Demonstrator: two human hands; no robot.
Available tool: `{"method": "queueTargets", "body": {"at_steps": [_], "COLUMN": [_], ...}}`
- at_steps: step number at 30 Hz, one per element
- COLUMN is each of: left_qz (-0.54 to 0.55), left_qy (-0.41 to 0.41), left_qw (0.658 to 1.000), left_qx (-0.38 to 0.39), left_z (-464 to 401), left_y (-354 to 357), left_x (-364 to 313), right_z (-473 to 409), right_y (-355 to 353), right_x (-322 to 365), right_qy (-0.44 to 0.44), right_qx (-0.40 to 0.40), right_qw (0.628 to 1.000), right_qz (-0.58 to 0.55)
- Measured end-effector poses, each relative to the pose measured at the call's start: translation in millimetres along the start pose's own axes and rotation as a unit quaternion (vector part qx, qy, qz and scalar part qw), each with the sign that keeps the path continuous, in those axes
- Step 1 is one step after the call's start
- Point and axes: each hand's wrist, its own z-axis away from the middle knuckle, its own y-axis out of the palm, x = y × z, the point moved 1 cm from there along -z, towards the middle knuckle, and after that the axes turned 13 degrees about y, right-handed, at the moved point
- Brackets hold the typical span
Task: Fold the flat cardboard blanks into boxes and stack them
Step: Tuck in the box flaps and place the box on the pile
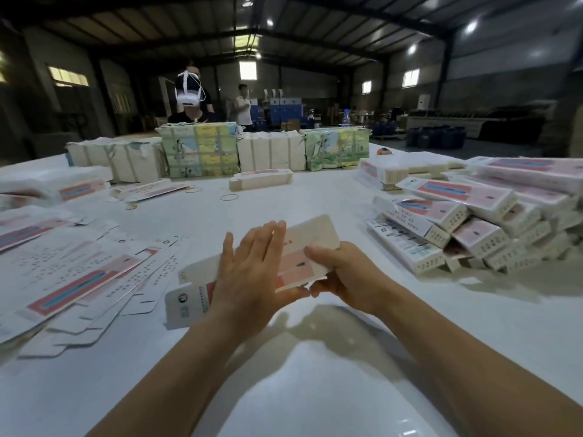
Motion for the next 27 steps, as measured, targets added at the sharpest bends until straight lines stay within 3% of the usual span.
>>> {"method": "queueTargets", "body": {"at_steps": [7, 12, 15, 23, 27], "left_qz": [0.033, 0.004, 0.005, 0.006, 0.025], "left_qy": [0.013, 0.024, 0.003, -0.008, -0.026], "left_qw": [0.998, 0.999, 0.999, 1.0, 0.999], "left_qx": [-0.052, -0.022, -0.035, 0.021, 0.011], "left_z": [0, 0, -2, 6, 7], "left_y": [-12, -14, -18, -17, -16], "left_x": [3, 1, 0, 11, 20], "right_z": [3, 6, 7, 2, 1], "right_y": [-6, -5, -4, -16, -20], "right_x": [2, 4, 3, 3, 4], "right_qy": [0.003, -0.046, -0.06, -0.037, -0.022], "right_qx": [0.049, -0.068, -0.093, -0.089, -0.099], "right_qw": [0.997, 0.99, 0.981, 0.991, 0.993], "right_qz": [-0.057, 0.118, 0.159, 0.094, 0.054]}}
